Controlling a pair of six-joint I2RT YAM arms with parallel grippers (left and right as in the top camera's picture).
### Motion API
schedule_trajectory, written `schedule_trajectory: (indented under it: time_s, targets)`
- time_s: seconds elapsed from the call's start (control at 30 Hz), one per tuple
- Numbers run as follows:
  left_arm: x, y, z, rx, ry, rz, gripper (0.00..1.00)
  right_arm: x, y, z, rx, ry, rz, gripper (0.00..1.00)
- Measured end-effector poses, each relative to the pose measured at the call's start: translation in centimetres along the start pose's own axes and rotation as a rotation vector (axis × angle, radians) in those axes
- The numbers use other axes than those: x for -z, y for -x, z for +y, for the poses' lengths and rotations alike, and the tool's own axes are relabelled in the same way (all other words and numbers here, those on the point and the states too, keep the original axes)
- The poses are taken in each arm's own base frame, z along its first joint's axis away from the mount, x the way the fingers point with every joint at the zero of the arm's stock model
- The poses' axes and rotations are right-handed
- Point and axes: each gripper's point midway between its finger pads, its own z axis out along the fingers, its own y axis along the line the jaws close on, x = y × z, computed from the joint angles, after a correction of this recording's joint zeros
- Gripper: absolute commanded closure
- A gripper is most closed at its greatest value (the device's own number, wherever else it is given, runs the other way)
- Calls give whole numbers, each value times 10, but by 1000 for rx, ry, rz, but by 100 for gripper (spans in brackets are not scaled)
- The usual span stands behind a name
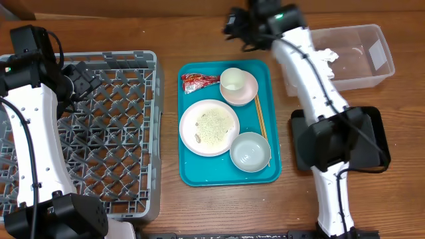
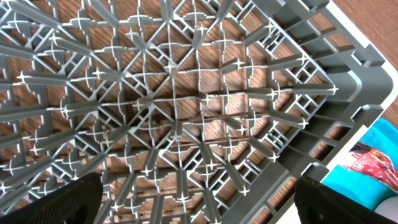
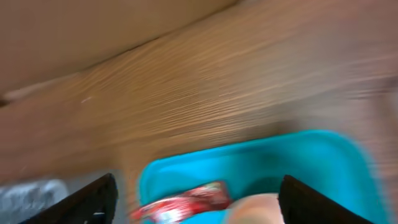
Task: Sort waste into correct bins and load items into the dishwasher
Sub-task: 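Reach the right gripper down and grasp the red strawberry wrapper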
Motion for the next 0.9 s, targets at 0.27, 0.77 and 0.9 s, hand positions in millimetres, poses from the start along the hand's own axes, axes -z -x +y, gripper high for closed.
schedule_trajectory:
  time_s: [0.27,0.77,0.9]
  targets:
    - [0,0,0,0,0,0,0,0,-54,69,-38,40,-10,7]
    - [0,0,0,0,0,0,0,-117,-141,66,-298,-65,54,7]
    - [0,0,0,0,0,0,0,-138,-157,49,-329,-116,79,7]
